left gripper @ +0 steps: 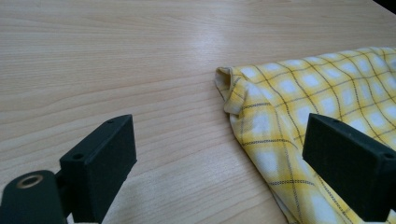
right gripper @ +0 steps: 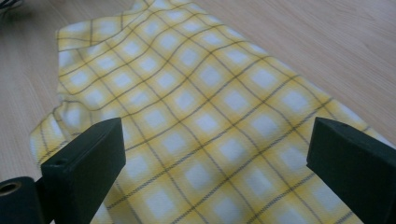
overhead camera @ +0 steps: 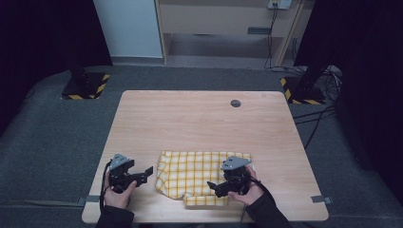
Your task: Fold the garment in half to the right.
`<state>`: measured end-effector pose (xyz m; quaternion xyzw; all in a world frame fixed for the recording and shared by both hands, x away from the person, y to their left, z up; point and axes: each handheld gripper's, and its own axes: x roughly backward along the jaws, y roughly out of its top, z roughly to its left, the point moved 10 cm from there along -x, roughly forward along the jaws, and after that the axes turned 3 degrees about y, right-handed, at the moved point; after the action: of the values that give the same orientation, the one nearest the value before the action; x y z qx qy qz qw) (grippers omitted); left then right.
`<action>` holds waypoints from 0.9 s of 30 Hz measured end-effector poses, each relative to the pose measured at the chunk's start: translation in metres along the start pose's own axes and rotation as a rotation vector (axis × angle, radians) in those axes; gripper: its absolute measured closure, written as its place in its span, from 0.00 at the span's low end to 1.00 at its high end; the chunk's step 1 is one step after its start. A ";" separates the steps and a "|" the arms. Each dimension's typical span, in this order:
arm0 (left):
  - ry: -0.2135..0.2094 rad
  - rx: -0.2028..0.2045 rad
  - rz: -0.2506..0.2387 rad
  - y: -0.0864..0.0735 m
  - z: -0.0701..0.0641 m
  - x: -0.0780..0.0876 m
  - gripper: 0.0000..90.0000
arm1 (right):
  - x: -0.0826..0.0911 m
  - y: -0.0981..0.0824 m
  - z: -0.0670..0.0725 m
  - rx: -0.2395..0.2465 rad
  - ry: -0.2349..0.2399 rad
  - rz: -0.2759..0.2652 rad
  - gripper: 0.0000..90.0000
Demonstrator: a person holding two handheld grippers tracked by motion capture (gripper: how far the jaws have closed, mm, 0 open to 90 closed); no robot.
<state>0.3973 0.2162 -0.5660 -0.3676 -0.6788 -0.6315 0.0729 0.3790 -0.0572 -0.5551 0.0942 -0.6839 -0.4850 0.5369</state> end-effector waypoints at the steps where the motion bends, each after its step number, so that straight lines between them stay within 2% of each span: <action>1: 0.000 0.000 0.000 0.000 0.000 0.000 0.10 | 0.000 0.000 0.000 0.000 0.000 0.000 0.05; 5: -0.026 -0.002 0.003 0.004 -0.002 -0.005 0.10 | -0.005 0.001 0.010 0.026 0.022 0.011 0.06; 11: -0.033 0.004 0.015 0.008 -0.001 -0.009 0.10 | -0.010 0.004 0.020 0.042 0.037 0.019 0.06; 15: -0.040 -0.006 0.022 0.012 -0.002 -0.011 0.11 | -0.014 0.007 0.028 0.060 0.049 0.024 0.06; 27: -0.090 -0.027 0.048 0.021 -0.013 -0.023 0.12 | -0.019 0.018 0.045 0.096 0.077 0.018 0.07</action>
<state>0.4213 0.1941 -0.5596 -0.4129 -0.6639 -0.6213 0.0524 0.3564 -0.0101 -0.5512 0.1321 -0.6861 -0.4429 0.5619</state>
